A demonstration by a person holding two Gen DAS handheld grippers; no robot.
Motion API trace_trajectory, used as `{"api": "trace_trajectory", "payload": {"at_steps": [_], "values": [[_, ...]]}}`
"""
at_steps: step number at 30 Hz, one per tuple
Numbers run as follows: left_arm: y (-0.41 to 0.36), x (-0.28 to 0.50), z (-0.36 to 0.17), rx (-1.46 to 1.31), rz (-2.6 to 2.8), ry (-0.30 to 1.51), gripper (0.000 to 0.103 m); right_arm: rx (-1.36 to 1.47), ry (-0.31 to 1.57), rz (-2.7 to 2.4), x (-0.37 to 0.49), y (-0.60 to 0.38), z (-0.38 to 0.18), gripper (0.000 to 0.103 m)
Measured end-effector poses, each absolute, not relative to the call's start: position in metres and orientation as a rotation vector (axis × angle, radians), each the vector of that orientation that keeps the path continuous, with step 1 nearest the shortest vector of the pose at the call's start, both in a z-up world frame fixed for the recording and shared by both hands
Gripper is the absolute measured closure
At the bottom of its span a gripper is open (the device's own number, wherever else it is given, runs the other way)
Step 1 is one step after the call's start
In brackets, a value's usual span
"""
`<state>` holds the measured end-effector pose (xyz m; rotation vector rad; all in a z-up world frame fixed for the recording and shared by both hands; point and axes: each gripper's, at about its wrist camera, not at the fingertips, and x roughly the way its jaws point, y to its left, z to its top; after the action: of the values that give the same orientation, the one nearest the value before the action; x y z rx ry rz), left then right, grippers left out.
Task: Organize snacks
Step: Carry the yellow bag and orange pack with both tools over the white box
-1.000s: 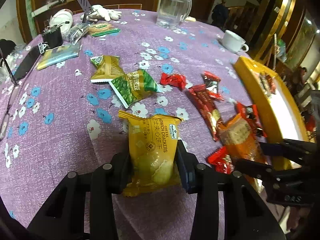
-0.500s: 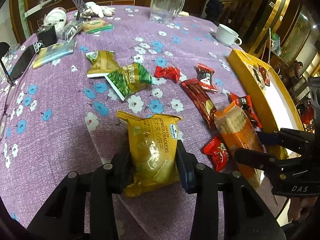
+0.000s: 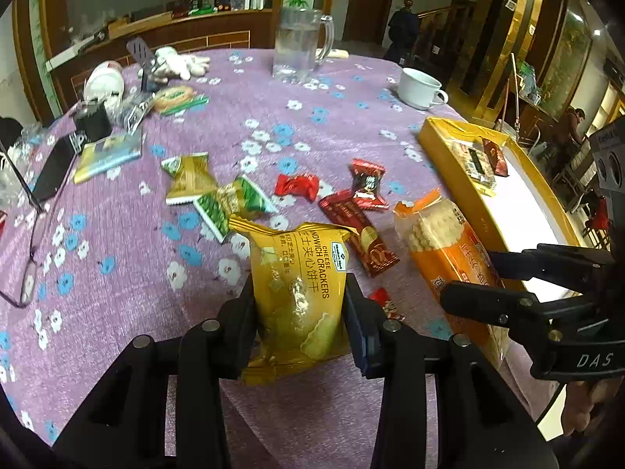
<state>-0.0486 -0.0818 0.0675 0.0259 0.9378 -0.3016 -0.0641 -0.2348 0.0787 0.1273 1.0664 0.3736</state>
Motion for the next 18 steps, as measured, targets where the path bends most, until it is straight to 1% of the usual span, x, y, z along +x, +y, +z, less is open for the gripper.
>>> {"api": "trace_trajectory", "payload": {"at_steps": [9,18], "values": [[-0.107,-0.050,0.084,0.066,-0.331,0.909,0.065,0.195,1.033,0.342,-0.071,-0.265,0.092,0.046],[-0.152,-0.049,0.093,0.095,-0.403,0.901,0.065,0.253,1.004,0.265,-0.084,-0.312,0.101,0.046]]}}
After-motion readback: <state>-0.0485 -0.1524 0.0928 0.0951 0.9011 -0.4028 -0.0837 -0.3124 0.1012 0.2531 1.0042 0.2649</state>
